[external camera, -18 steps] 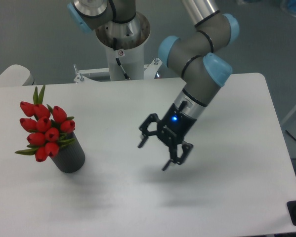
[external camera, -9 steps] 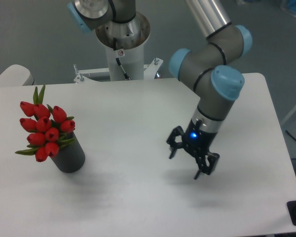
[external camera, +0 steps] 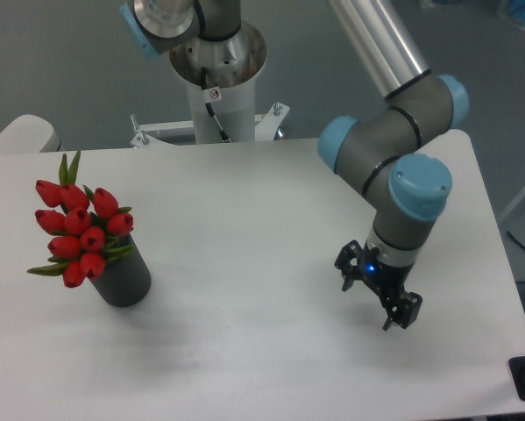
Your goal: Insert the flowers into the vase
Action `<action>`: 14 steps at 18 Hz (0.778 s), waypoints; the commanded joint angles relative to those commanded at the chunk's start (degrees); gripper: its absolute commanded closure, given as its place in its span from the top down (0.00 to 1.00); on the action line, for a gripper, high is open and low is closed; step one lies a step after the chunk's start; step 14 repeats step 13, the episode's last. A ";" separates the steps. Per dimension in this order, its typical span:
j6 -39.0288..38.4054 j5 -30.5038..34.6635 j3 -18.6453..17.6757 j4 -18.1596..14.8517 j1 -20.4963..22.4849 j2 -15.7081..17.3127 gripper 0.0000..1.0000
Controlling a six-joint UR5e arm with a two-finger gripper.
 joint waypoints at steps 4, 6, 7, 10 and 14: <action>0.09 3.53 3.43 -2.82 -1.14 -1.94 1.00; 1.22 3.62 4.40 -3.70 -1.23 -2.38 1.00; 3.15 3.71 4.41 -3.70 -1.23 -2.38 1.00; 5.19 5.81 4.58 -3.96 -1.23 -2.47 1.00; 5.19 5.82 4.49 -4.05 -1.23 -2.47 1.00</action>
